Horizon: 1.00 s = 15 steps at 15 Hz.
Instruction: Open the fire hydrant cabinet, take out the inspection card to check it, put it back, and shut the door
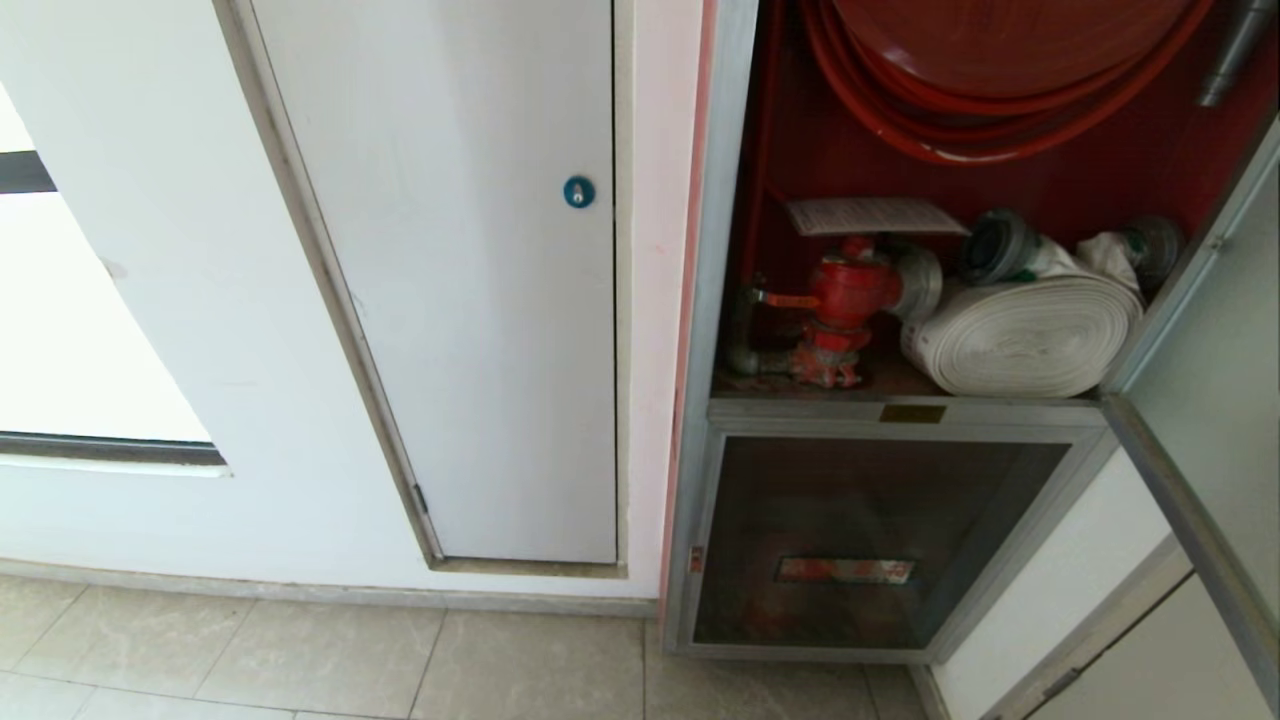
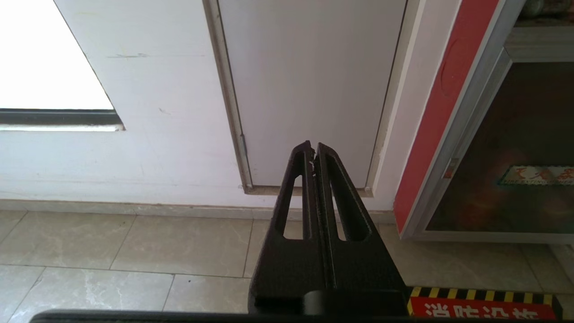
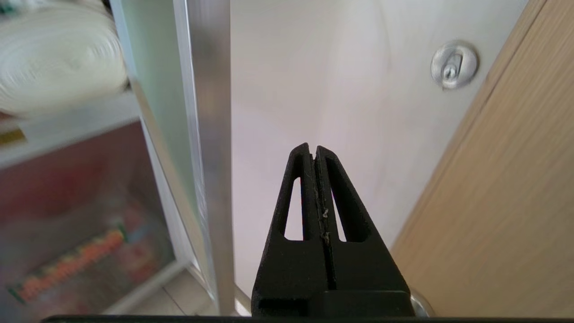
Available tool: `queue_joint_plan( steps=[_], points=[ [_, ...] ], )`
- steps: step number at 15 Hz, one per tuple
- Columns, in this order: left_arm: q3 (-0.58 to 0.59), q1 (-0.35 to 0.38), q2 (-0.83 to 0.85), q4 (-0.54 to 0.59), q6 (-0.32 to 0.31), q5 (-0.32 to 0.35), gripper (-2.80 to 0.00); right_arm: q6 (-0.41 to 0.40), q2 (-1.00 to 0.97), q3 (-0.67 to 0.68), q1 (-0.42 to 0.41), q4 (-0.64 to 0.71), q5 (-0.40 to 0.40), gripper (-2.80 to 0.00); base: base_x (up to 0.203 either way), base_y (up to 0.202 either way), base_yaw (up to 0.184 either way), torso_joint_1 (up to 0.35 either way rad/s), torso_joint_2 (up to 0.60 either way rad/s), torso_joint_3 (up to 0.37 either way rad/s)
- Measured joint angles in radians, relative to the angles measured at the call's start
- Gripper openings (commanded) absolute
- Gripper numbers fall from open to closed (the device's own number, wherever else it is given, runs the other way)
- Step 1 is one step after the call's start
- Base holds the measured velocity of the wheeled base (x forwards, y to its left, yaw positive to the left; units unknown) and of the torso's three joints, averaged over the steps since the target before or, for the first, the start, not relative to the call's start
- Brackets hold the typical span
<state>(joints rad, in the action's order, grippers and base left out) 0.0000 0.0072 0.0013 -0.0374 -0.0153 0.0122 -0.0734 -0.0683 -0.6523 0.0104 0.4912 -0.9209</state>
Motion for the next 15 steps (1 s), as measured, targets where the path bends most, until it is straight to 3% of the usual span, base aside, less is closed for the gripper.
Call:
queue_joint_plan(
  steps=[5,11,15],
  points=[
    [0.000,0.000,0.000,0.000,0.000,0.000,-2.80,0.006,-0.100,-0.049,0.011,-0.097,-0.009,-2.80,0.000,0.000,0.000,0.000,0.00,0.000],
    [0.000,0.000,0.000,0.000,0.000,0.000,-2.80,0.007,-0.215,-0.147,0.079,-0.107,-0.085,-2.80,0.000,0.000,0.000,0.000,0.00,0.000],
    [0.000,0.000,0.000,0.000,0.000,0.000,-2.80,0.007,-0.249,-0.170,-0.013,-0.108,-0.085,-2.80,0.000,0.000,0.000,0.000,0.00,0.000]
  ],
)
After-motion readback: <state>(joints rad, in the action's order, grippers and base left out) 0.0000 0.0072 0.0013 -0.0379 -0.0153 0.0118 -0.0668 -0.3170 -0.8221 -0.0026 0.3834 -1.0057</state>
